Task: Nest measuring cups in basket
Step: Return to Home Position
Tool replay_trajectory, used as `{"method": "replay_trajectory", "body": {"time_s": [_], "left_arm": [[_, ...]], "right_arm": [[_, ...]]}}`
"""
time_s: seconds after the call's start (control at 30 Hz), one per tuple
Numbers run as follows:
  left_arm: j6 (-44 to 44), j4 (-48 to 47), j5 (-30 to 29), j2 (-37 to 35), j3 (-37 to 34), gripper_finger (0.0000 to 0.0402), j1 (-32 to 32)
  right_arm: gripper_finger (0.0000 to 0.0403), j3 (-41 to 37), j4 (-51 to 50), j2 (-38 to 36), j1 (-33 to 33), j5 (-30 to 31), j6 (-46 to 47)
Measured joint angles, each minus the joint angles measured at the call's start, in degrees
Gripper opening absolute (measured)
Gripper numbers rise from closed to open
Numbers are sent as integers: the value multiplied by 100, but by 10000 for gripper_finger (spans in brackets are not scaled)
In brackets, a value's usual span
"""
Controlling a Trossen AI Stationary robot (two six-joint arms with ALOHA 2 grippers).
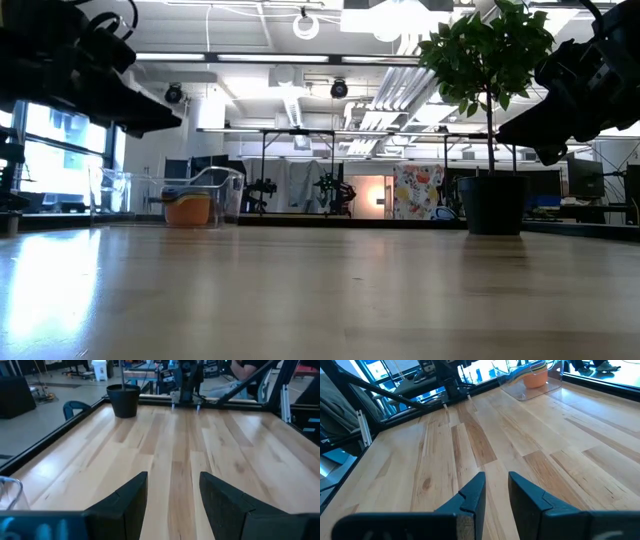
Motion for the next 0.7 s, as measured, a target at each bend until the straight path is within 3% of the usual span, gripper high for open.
{"method": "replay_trajectory", "body": {"time_s": [0.23,0.7], "left_arm": [[-174,207,0,-2,-361,170,0],[-341,192,-8,61,-354,170,96]], "right_arm": [[75,-2,-1,-1,-2,-1,-1],[75,-2,1,0,0,-2,0]]}}
